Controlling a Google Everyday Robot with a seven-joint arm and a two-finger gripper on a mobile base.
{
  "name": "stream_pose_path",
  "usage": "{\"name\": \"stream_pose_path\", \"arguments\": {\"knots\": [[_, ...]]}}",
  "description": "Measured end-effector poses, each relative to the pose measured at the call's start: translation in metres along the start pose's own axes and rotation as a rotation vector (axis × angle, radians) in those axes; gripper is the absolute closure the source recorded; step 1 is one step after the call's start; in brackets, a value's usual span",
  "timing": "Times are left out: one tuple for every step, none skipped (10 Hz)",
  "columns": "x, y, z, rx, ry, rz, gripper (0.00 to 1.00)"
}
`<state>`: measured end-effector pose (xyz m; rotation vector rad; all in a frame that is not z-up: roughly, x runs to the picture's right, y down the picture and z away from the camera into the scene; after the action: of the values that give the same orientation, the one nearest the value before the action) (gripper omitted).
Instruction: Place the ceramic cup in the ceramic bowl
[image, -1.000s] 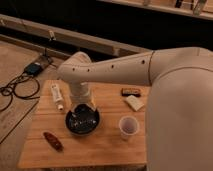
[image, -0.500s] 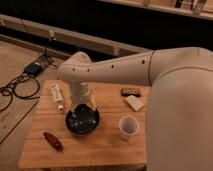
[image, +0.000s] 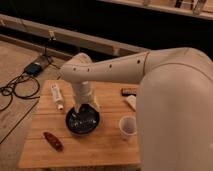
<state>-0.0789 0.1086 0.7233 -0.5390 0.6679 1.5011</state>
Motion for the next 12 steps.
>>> {"name": "stream_pose_path", "arguments": {"knots": [[0.000, -0.010, 0.002, 0.018, -0.001, 0.052, 0.35], [0.001, -0.025, 0.001, 0.036, -0.010, 0.131, 0.35], [0.001, -0.035, -0.002, 0.046, -0.020, 0.180, 0.35], [0.002, -0.045, -0.006, 0.050, -0.039, 0.230, 0.35], [0.004, -0.056, -0.011, 0.054, -0.056, 0.283, 0.35], [0.004, -0.056, -0.010, 0.055, -0.058, 0.303, 0.35], [0.005, -0.054, -0.011, 0.055, -0.059, 0.301, 0.35], [0.005, -0.054, -0.011, 0.054, -0.060, 0.301, 0.35], [0.005, -0.055, -0.011, 0.056, -0.059, 0.303, 0.35], [0.005, -0.056, -0.011, 0.056, -0.059, 0.306, 0.35], [0.005, -0.054, -0.011, 0.056, -0.059, 0.302, 0.35], [0.006, -0.054, -0.011, 0.055, -0.058, 0.301, 0.35]]}}
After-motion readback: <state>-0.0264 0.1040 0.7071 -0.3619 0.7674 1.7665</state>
